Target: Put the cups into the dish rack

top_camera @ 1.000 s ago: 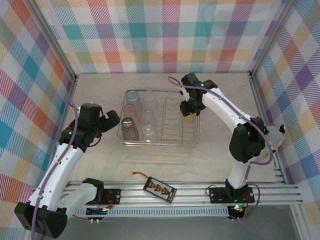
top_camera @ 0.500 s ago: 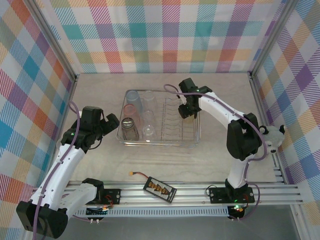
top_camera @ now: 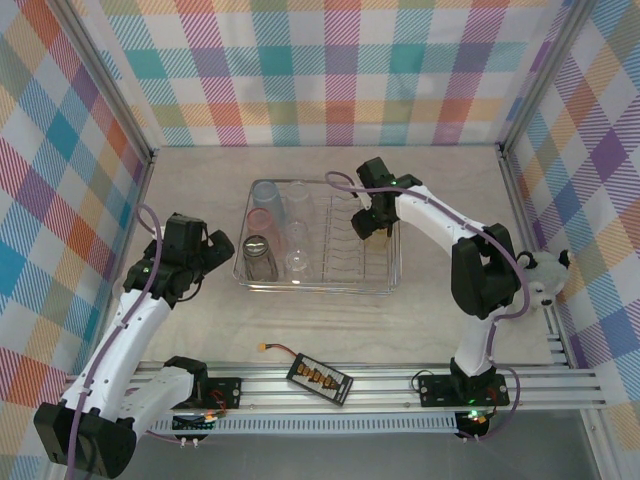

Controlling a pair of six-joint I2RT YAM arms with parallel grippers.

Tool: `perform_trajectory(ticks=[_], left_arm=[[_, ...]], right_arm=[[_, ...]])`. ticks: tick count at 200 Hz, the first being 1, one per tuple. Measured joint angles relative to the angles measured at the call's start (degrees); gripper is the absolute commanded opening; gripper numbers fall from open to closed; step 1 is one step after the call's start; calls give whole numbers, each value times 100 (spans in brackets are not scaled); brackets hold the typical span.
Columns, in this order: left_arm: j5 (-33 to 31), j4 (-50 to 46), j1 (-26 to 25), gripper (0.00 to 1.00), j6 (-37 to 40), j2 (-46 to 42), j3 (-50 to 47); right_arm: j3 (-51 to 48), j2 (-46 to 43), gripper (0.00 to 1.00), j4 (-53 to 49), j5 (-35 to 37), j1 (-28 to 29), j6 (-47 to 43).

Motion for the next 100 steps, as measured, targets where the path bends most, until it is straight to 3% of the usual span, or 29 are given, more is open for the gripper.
perform_trajectory(ticks=[67, 100], left_arm=[[-654, -295, 214, 100, -66, -127, -33], [-1252, -772, 632, 100, -66, 387, 275]], right_arm=[[155, -98, 82, -245, -136, -48, 199], [251, -682, 82, -409, -496, -85, 553]])
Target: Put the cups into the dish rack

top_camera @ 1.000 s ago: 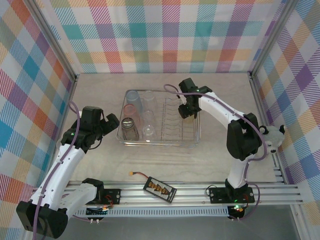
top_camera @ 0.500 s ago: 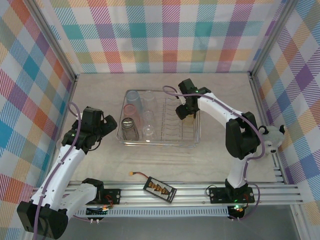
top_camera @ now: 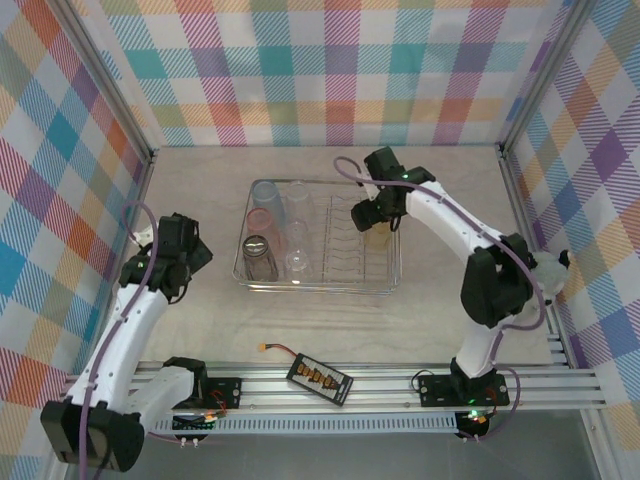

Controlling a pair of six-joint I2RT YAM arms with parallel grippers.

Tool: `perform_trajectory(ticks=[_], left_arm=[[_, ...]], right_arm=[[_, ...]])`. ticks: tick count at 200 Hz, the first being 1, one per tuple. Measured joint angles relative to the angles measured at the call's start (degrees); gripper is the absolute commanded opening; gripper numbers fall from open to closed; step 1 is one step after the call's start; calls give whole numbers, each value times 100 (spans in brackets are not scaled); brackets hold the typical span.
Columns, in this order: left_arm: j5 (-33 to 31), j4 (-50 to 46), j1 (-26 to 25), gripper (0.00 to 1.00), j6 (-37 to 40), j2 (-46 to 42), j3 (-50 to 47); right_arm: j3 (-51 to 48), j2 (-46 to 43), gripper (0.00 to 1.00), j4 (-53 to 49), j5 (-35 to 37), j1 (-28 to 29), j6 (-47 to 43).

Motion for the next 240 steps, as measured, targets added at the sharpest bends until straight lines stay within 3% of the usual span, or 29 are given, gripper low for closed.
perform_trajectory(ticks=[36, 98, 173, 197, 240], left_arm=[[-420, -153, 490, 100, 96, 734, 107], [-223, 227, 1641, 100, 549, 1600, 107], [407, 885, 2476, 82, 782, 2341, 107], [472, 1016, 2579, 72, 894, 2638, 107], [533, 1145, 2614, 67, 973, 2953, 317]], right_arm=[[144, -876, 82, -155, -485, -70, 181], [39, -1650, 74, -514, -1123, -98, 424], [-245, -1775, 69, -586, -1665, -101, 962], [-221, -1775, 69, -717, -1683, -101, 957], [-155, -1773, 68, -966, -1720, -101, 903]])
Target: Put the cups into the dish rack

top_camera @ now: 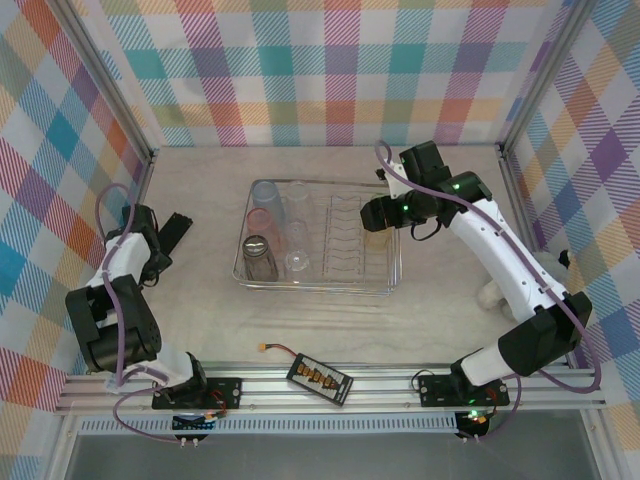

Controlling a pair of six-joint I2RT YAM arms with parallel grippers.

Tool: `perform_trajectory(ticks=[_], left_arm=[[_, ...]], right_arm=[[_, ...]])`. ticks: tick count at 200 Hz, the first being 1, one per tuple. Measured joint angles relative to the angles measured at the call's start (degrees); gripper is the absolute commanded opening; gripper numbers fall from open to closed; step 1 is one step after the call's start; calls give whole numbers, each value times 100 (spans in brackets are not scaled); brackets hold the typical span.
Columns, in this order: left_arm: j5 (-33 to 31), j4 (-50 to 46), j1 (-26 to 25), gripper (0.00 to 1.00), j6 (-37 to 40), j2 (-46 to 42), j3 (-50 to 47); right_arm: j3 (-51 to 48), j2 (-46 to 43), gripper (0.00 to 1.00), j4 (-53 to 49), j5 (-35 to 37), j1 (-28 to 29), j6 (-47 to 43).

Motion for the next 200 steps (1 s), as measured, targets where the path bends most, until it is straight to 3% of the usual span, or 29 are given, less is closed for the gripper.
perform_trajectory(ticks=[24, 57, 109, 131, 163, 182, 200], left_arm=[[0, 68, 9, 53, 35, 302, 184], [28, 81, 74, 43, 57, 625, 249], [627, 76, 109, 6, 66, 501, 205], [1187, 15, 114, 0, 39, -238, 17], [2490, 105, 122, 0, -81, -2212, -267], [3453, 415, 83, 0, -382, -3307, -374], [4385, 990, -48, 0, -850, -3790, -466]], right_arm=[[125, 0, 68, -144, 20, 0, -101], [227, 0, 68, -219, 63, 0, -177], [227, 0, 67, -236, 90, 0, -203], [116, -37, 67, -175, 179, 0, -177], [-374, -332, 69, 39, 387, -2, -9], [-422, -407, 76, 61, 459, -13, 131], [-422, -402, 81, 55, 466, -68, 310]])
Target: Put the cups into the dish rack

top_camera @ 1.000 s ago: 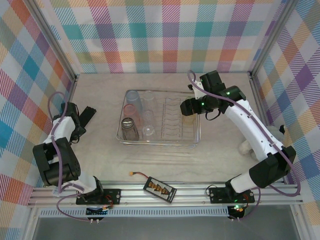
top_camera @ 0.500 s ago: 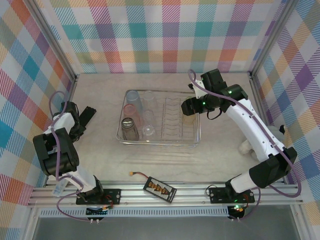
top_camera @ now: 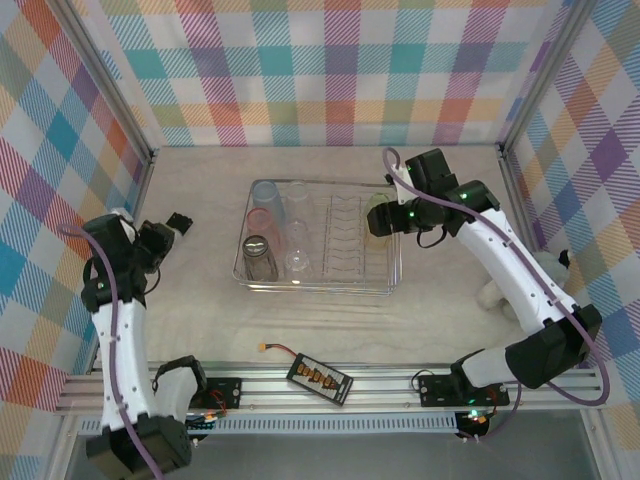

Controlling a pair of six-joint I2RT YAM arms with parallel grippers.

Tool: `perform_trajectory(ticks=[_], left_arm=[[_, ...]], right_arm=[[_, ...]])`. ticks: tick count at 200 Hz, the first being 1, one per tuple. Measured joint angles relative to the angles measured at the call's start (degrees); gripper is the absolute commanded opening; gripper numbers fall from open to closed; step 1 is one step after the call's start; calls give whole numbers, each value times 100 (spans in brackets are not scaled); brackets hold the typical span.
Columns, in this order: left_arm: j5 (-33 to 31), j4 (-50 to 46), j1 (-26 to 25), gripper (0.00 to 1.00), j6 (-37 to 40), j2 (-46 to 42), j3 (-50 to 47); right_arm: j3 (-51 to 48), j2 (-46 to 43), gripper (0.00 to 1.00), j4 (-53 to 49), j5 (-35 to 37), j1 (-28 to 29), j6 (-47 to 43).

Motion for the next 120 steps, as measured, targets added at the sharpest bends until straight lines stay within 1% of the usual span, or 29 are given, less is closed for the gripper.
perform_trajectory(ticks=[9, 19, 32, 48, 67, 82, 102, 120], left_arm=[[450, 439, -138, 0, -251, -48, -50], [929, 1040, -400, 0, -579, -9, -125], [1421, 1779, -863, 0, -940, 160, -177], [1823, 2485, -1513, 0, -1209, 407, -175], [2131, 3309, -2376, 0, -1478, 719, -116], [2304, 4186, -3112, 0, -1784, 1080, -57], [2417, 5578, -3823, 0, -2302, 1615, -33], [2465, 6695, -4256, 0, -2785, 2138, 55]], right_arm=[[2, 0, 83, -13, -61, -57, 76], [4, 0, 84, -13, -166, -144, 186], [4, -2, 85, -9, -372, -304, 363], [4, -42, 86, 4, -710, -470, 601], [7, -129, 87, 61, -1145, -592, 857], [37, -181, 88, 188, -1622, -603, 1084], [114, -188, 89, 643, -2297, -603, 1488], [116, -197, 89, 1250, -2879, -603, 1967]])
